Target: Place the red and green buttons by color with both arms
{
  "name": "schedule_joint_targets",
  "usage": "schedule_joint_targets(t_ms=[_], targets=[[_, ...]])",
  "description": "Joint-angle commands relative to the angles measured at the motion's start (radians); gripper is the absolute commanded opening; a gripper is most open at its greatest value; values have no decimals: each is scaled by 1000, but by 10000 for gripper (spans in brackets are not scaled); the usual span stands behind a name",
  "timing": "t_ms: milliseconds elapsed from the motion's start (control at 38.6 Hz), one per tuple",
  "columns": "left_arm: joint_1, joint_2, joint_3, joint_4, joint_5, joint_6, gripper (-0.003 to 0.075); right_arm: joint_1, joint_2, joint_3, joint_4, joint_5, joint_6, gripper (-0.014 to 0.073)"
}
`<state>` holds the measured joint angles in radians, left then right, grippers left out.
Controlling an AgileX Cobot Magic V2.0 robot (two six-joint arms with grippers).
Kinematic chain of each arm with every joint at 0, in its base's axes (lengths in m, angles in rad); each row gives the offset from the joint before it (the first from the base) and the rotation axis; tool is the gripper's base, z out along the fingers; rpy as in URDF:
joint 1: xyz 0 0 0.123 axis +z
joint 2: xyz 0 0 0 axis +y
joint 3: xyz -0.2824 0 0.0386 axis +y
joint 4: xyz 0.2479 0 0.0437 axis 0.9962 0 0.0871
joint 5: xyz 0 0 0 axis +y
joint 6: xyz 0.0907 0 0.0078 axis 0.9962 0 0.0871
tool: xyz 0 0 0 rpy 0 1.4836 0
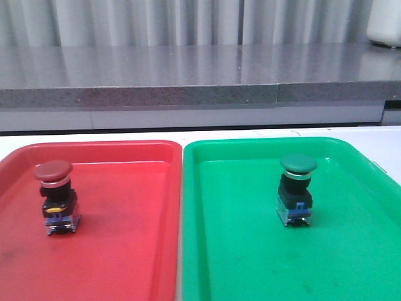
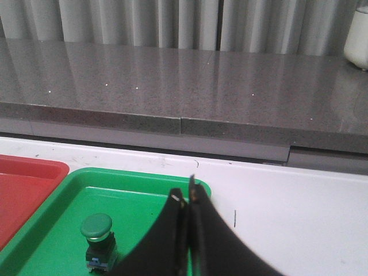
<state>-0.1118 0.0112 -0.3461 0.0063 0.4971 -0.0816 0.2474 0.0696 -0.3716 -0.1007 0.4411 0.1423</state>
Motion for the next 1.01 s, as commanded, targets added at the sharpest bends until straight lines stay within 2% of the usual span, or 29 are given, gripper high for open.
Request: schedule_joint_targets(t_ms=[0,700,985], targets=[[3,11,-26,-6,-82,-10,-20,-7,11,-23,-12,-79,-6,-69],[3,11,-26,-6,-82,-10,-20,-7,11,-23,-12,-79,-6,-69],[67,-35,127,-6,-219,-10,-20,-6,11,-23,-12,-79,-6,-69]])
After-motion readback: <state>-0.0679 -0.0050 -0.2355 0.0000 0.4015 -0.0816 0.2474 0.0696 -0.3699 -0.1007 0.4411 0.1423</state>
